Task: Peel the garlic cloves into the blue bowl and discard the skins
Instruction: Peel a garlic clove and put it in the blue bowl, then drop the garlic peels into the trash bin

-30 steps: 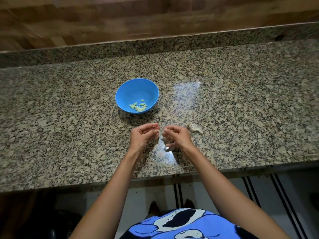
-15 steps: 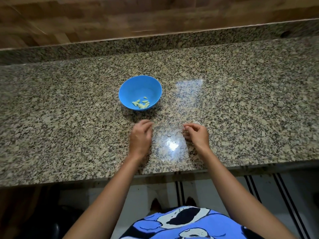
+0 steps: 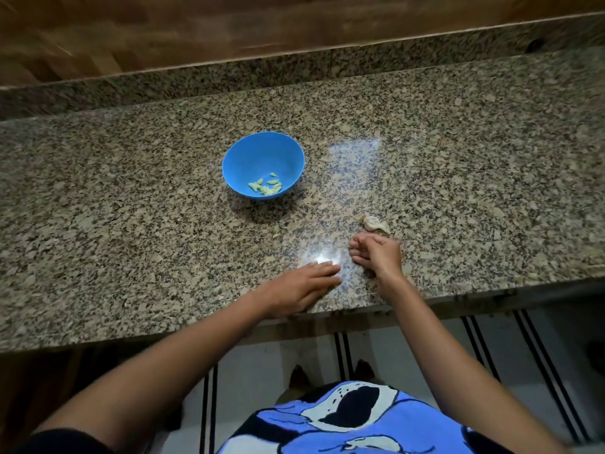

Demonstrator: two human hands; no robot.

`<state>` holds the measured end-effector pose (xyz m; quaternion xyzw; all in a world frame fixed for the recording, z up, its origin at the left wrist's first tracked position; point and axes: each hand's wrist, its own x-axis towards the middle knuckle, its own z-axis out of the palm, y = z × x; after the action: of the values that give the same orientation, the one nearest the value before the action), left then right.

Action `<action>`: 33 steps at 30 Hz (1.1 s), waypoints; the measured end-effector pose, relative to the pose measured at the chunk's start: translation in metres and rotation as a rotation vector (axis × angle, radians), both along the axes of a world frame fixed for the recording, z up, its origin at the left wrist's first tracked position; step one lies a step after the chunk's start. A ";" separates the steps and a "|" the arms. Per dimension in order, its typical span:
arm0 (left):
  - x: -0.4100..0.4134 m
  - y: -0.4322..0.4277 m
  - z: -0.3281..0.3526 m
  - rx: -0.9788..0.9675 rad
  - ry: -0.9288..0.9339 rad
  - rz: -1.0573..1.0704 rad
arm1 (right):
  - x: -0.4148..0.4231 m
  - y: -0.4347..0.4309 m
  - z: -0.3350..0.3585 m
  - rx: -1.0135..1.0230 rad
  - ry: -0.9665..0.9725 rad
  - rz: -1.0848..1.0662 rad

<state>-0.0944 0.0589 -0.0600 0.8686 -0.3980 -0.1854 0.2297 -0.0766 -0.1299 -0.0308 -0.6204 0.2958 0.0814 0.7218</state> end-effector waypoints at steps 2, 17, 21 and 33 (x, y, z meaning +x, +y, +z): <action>-0.005 0.025 0.001 -0.005 -0.054 -0.114 | -0.003 0.008 -0.001 -0.007 0.011 0.026; -0.022 0.103 0.008 -0.004 -0.530 -0.152 | -0.016 0.055 0.007 0.032 0.009 0.053; -0.030 0.088 0.019 0.106 -0.362 0.301 | -0.017 0.085 0.013 0.089 0.016 0.158; -0.195 0.220 0.047 -2.102 0.562 1.991 | -0.097 0.314 0.008 0.123 -0.051 1.121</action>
<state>-0.2892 0.2785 -0.0133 0.1528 0.4575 0.2540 0.8383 -0.1739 0.1842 -0.0226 -0.6413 -0.1017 0.4543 0.6099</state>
